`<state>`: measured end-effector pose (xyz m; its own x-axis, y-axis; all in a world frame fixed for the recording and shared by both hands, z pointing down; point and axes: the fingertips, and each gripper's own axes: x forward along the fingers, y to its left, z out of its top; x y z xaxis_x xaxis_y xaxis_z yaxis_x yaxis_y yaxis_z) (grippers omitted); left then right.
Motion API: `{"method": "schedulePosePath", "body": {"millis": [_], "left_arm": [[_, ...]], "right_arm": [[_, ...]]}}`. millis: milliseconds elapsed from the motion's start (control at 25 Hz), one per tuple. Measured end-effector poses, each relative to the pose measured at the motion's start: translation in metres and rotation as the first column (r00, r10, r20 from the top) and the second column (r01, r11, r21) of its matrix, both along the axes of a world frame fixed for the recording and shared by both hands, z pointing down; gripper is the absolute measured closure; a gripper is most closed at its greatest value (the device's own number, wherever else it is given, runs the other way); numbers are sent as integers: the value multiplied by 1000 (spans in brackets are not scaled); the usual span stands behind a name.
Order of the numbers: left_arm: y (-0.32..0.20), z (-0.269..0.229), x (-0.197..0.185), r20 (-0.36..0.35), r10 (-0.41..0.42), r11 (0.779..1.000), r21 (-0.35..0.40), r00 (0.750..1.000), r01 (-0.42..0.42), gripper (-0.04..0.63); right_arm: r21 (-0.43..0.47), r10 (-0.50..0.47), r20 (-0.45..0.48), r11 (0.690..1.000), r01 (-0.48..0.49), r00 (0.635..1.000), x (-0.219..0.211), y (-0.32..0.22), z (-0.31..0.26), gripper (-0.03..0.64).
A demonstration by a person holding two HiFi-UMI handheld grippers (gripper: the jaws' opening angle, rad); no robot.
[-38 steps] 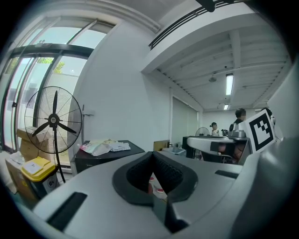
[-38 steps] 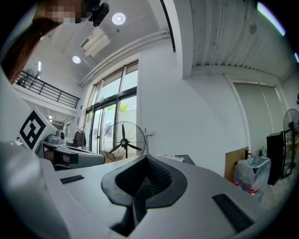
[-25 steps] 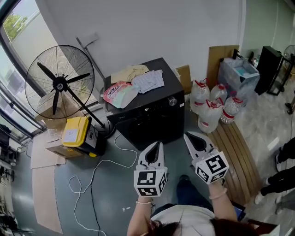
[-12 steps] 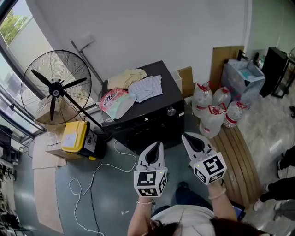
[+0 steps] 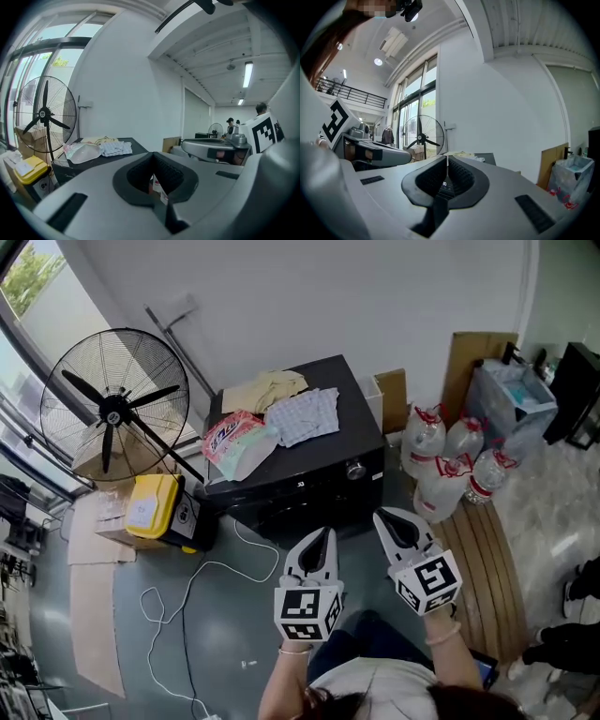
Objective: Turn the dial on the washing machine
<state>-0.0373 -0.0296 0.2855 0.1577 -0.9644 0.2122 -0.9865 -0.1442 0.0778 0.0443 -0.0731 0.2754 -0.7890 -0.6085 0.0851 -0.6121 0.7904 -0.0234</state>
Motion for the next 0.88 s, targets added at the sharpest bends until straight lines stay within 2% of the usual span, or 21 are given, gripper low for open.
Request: {"method": "schedulePosePath", "body": {"millis": [280,880], "left_arm": [[-14,21,-6,-5,-2,1000,-31,1000,2,580],[-82,78,-25,26,96,993,-67,995,-94,580]], "right_arm": [[-25,3,-16,1000,-4,1000,-5,-20,22,588],[-72,68,-86,995,-74,994,-30,-79,73,551]]}}
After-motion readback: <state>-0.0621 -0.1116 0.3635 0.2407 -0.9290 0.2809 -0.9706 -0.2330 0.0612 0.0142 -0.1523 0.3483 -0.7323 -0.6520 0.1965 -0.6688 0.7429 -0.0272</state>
